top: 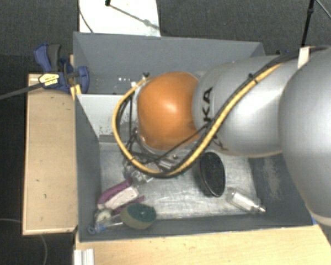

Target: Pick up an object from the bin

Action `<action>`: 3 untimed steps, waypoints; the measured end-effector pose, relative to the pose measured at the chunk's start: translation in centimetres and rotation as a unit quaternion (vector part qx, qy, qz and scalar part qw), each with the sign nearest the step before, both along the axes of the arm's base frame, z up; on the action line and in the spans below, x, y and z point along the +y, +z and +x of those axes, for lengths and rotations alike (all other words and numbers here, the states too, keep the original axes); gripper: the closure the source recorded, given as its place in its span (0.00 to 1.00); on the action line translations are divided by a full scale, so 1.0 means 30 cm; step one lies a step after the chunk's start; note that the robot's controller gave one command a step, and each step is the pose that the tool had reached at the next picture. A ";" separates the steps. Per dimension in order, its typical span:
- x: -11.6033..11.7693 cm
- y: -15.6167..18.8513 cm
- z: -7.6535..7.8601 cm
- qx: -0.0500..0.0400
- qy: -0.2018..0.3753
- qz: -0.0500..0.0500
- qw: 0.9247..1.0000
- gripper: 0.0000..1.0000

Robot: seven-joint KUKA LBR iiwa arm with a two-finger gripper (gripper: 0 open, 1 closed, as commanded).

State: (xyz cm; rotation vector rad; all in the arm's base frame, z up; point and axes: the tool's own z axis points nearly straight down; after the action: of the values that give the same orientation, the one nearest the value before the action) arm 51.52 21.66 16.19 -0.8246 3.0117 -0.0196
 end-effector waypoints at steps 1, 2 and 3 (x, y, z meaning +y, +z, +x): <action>0.082 0.177 0.116 0.005 0.025 0.006 1.000 1.00; 0.079 0.163 0.106 0.010 0.025 0.004 1.000 0.00; 0.006 -0.303 0.018 0.001 0.058 0.007 0.998 0.00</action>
Offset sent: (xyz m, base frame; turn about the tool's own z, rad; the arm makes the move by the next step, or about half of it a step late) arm 0.0313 0.0232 0.0482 -0.0517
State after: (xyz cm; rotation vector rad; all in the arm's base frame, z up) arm 52.05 21.84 7.10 -0.9982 2.9570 0.0046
